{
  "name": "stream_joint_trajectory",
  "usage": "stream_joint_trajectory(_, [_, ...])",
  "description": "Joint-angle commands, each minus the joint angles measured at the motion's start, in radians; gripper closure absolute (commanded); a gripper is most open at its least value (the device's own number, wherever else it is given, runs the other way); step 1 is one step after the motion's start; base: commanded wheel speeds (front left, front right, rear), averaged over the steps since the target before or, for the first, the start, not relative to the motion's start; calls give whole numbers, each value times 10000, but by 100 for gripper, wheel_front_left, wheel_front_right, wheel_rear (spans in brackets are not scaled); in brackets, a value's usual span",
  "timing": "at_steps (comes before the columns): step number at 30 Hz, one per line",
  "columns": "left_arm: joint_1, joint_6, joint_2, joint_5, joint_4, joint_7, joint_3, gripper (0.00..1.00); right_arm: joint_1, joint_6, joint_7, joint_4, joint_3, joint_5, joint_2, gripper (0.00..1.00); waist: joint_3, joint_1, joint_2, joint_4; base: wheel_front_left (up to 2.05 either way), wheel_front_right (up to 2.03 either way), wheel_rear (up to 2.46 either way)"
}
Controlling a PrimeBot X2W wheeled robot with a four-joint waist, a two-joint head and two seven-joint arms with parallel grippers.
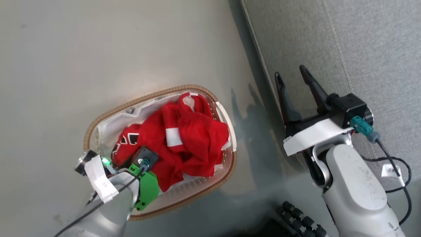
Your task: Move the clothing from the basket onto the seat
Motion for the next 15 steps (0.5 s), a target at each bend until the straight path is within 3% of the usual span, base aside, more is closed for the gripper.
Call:
stream_joint_trajectory(1, [287,-30,-88,-122,-79,-73,74,100,244,-7,-47,93,21,-70,-39,0,-932,0,75,453,0,0,0])
stream_joint_trajectory(15, [2472,45,-309,-1177,-3187,-90,543,100,1575,-8,-47,698,310,-335,-274,0,-3825,0,75,1486,0,0,0])
